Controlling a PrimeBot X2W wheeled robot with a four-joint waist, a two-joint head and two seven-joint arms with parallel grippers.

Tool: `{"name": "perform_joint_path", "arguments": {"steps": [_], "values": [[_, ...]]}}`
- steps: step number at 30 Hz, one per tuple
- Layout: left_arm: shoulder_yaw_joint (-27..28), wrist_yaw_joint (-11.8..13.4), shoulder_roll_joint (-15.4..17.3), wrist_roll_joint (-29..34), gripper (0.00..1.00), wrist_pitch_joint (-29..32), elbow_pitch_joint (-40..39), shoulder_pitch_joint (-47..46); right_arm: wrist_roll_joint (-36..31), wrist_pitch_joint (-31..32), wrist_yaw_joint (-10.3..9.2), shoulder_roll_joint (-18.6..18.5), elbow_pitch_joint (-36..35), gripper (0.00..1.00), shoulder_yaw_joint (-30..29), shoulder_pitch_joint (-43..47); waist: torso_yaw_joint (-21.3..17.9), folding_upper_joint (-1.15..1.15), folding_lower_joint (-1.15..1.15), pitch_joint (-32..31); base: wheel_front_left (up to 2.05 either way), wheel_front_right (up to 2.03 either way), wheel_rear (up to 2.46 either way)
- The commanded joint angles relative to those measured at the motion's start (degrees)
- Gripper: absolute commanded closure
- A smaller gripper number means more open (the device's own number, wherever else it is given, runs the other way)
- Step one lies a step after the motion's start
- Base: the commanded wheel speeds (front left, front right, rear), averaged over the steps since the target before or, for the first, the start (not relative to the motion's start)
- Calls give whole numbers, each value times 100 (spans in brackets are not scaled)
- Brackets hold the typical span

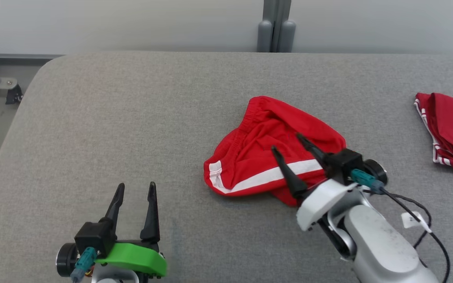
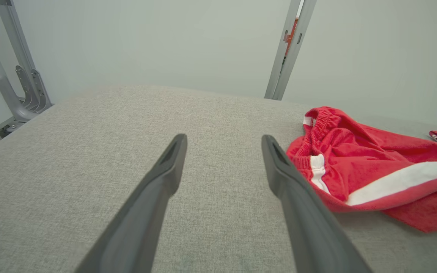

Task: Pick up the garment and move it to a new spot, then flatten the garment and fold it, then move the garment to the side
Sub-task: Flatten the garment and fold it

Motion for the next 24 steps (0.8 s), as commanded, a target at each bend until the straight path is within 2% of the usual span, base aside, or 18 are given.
{"name": "perform_joint_path", "arguments": {"steps": [1, 8, 13, 24], "values": [[-18, -32, 34, 68, 0, -2, 22, 90, -116, 28, -9, -59, -113, 0, -274, 238, -133, 0, 0, -135, 0, 0, 0], [-77, -20, 12, -35, 0, -2, 113, 154, -498, 58, -9, -6, -721, 0, -1769, 1295, -293, 0, 0, -333, 0, 0, 0], [3, 13, -2, -171, 0, -2, 132, 359, -674, 35, -8, 228, -1121, 0, -2527, 2003, -379, 0, 0, -498, 0, 0, 0], [167, 20, -13, -236, 0, -2, 121, 603, -621, 179, -8, 401, -1579, 0, -2580, 2482, -478, 0, 0, -677, 0, 0, 0]]}}
